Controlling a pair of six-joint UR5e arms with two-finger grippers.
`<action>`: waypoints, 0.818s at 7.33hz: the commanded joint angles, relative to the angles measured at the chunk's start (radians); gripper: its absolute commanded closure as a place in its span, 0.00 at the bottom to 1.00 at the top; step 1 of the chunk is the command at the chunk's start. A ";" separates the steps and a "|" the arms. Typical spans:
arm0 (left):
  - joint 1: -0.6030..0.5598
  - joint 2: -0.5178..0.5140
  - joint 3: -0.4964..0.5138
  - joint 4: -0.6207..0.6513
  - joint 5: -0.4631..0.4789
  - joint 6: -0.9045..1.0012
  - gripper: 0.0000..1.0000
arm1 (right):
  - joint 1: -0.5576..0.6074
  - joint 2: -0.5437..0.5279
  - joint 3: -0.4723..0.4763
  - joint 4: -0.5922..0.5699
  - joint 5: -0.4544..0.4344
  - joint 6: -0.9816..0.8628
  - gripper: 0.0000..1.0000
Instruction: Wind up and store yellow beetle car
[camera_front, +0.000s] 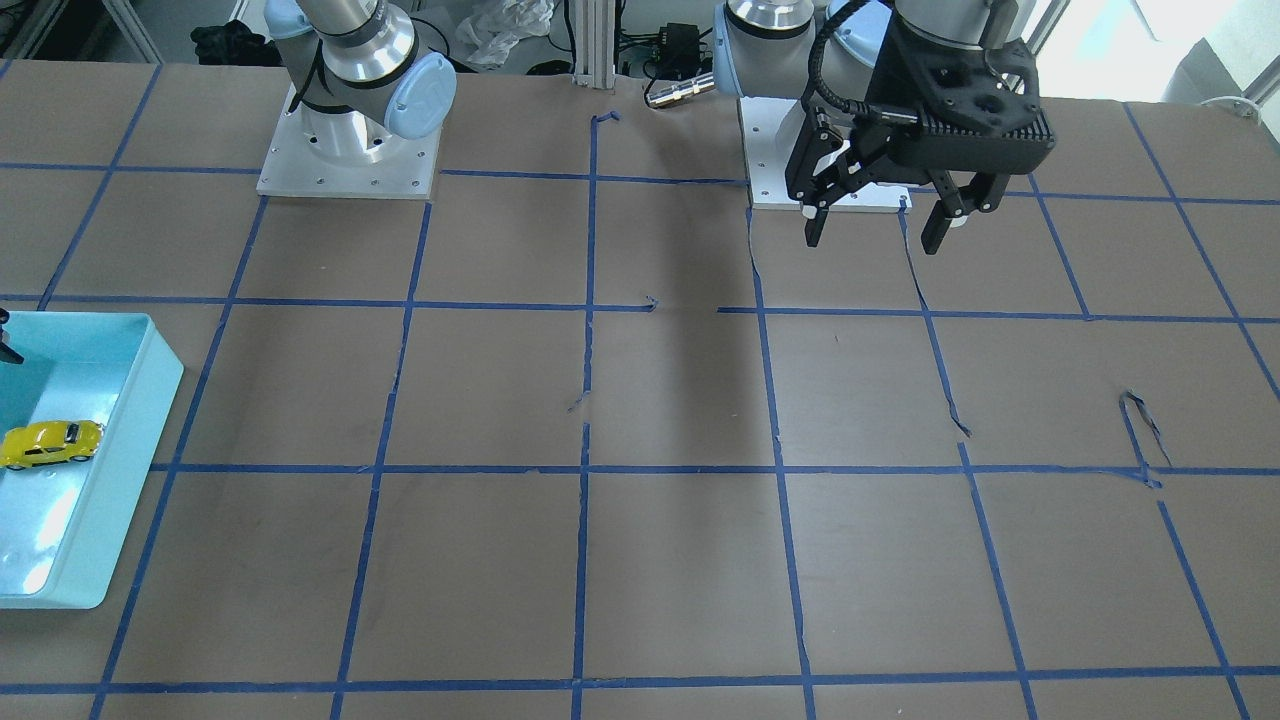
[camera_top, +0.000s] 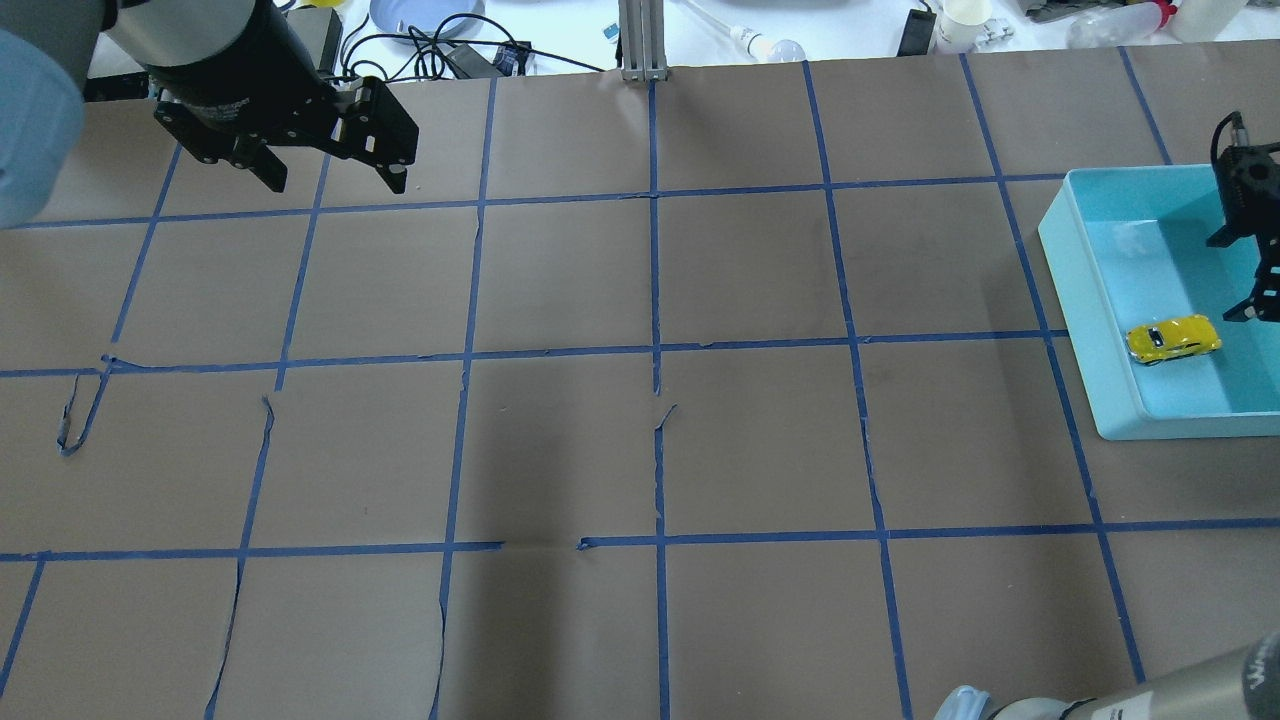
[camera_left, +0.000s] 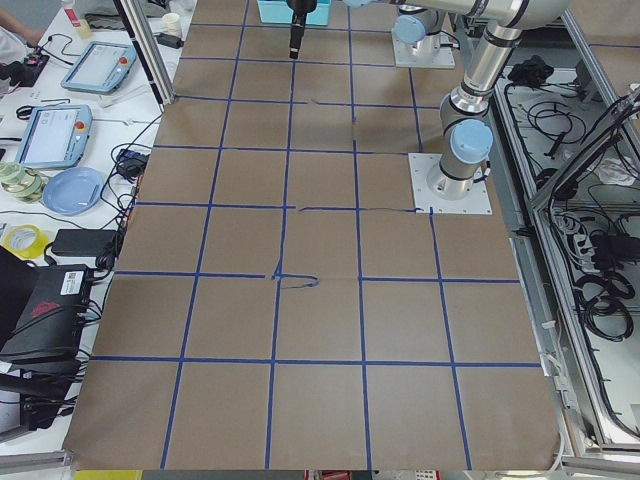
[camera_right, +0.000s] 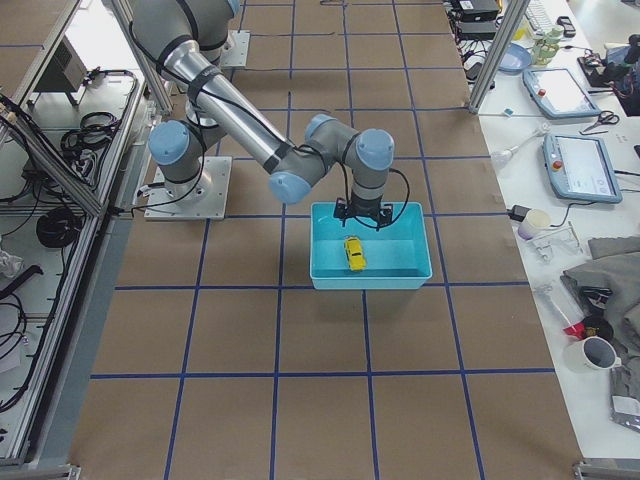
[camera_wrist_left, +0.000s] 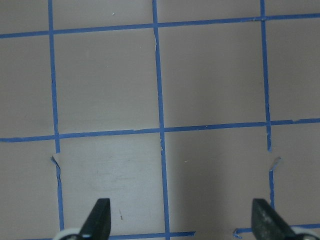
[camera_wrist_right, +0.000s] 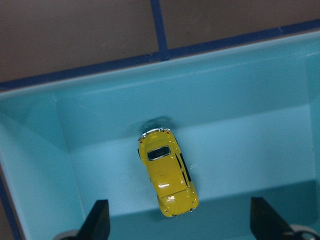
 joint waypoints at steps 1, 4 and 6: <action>0.001 -0.001 -0.001 0.018 -0.001 0.001 0.00 | 0.091 -0.105 -0.130 0.253 0.027 0.258 0.00; 0.001 0.001 -0.008 0.018 -0.001 0.003 0.00 | 0.324 -0.144 -0.310 0.495 0.028 0.774 0.00; 0.001 0.004 -0.011 0.018 0.005 0.009 0.00 | 0.510 -0.173 -0.324 0.518 0.062 1.126 0.00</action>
